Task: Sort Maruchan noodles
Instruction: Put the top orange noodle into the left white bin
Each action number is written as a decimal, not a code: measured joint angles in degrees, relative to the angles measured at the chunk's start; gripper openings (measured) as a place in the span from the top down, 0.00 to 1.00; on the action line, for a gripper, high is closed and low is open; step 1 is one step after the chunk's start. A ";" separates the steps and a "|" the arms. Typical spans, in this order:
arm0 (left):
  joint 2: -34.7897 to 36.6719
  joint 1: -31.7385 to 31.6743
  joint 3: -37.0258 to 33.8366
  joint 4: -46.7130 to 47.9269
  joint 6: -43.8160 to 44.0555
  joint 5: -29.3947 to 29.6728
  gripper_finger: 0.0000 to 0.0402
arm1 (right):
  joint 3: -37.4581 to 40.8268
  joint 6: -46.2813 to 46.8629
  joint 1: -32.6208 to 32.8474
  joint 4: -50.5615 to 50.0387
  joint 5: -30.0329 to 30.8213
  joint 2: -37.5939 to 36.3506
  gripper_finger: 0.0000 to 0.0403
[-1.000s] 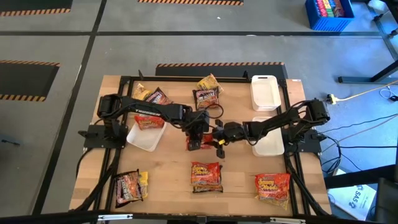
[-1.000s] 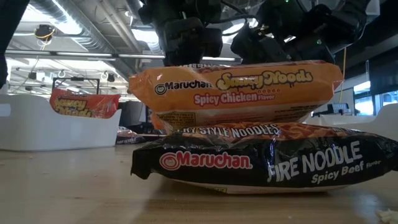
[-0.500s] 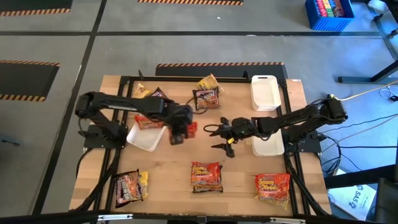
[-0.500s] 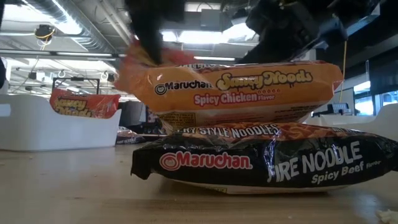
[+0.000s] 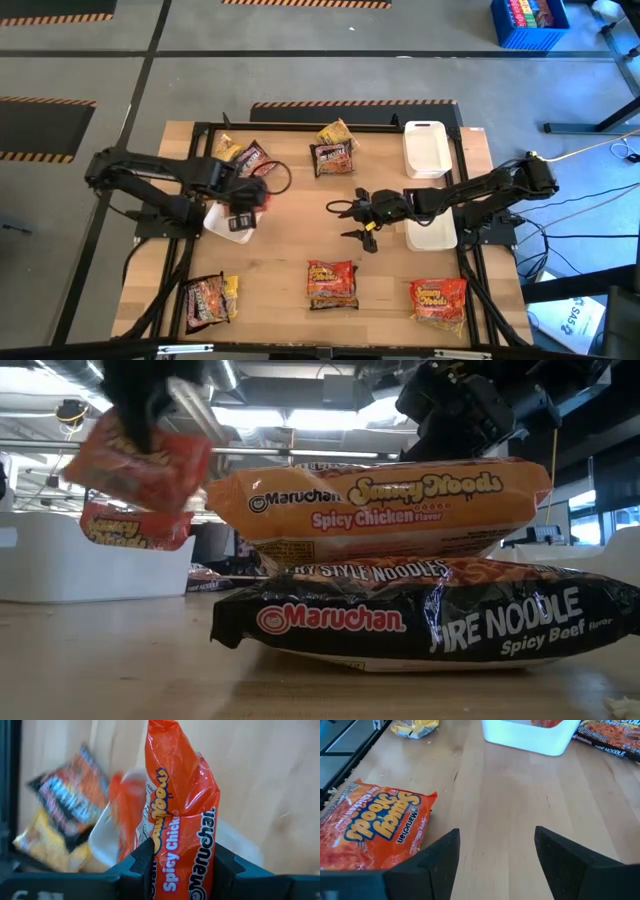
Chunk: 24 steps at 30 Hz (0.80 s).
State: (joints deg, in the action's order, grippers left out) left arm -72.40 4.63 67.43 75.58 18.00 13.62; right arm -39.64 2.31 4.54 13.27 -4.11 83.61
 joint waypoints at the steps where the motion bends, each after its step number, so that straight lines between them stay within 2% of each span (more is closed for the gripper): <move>1: 0.89 -0.09 -1.74 -0.05 0.54 0.09 0.72 | 0.00 -0.01 0.00 -0.05 0.01 0.00 0.41; 7: 2.23 -1.62 -8.44 0.44 1.36 0.29 0.72 | 0.00 -0.26 -0.02 0.35 0.01 0.00 0.41; 12: 0.79 -3.20 -12.59 -6.55 -1.79 -0.06 0.72 | 0.00 -0.79 -0.02 0.62 0.03 0.02 0.41; 24: 0.13 -6.41 -18.94 -22.28 -1.71 0.80 0.72 | 0.00 -1.16 -0.04 0.11 0.03 0.02 0.41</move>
State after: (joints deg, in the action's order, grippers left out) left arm -72.27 -1.78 48.49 53.30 16.29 14.42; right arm -39.64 1.15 4.49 13.38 -4.08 83.64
